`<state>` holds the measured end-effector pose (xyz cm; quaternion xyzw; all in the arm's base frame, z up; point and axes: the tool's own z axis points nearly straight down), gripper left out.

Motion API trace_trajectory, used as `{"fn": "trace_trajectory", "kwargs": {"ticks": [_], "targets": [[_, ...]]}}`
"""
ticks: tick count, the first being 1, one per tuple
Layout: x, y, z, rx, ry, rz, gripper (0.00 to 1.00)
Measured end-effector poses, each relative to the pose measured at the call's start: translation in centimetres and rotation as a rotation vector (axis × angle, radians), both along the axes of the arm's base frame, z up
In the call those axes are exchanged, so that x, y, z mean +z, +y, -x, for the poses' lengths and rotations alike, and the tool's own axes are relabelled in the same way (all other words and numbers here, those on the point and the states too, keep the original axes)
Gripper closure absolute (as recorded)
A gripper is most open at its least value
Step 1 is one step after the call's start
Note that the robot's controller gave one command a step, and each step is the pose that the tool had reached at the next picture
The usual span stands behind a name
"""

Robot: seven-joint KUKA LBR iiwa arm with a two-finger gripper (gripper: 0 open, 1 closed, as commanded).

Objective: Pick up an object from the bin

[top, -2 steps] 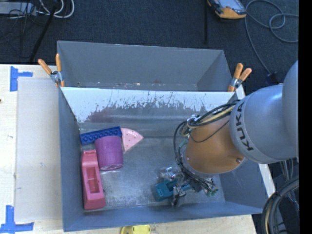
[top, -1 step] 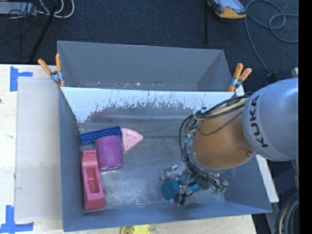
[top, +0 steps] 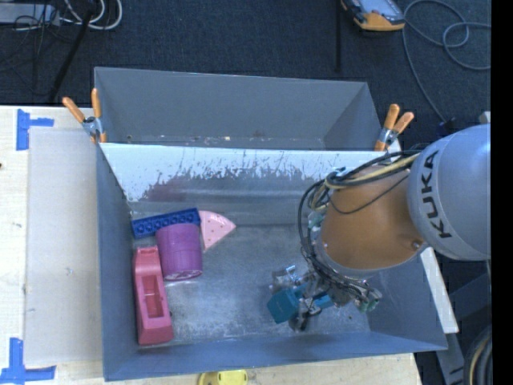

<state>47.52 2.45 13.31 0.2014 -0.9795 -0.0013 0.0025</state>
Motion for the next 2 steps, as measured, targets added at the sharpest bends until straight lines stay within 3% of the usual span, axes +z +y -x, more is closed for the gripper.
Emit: {"fn": "trace_trajectory", "kwargs": {"ticks": [1, 2], "targets": [[-2.4, -4.5, -4.2, -0.107, -0.003, 0.001, 1.00], [0.7, -4.4, -3.8, -0.095, 0.011, 0.002, 1.00]]}}
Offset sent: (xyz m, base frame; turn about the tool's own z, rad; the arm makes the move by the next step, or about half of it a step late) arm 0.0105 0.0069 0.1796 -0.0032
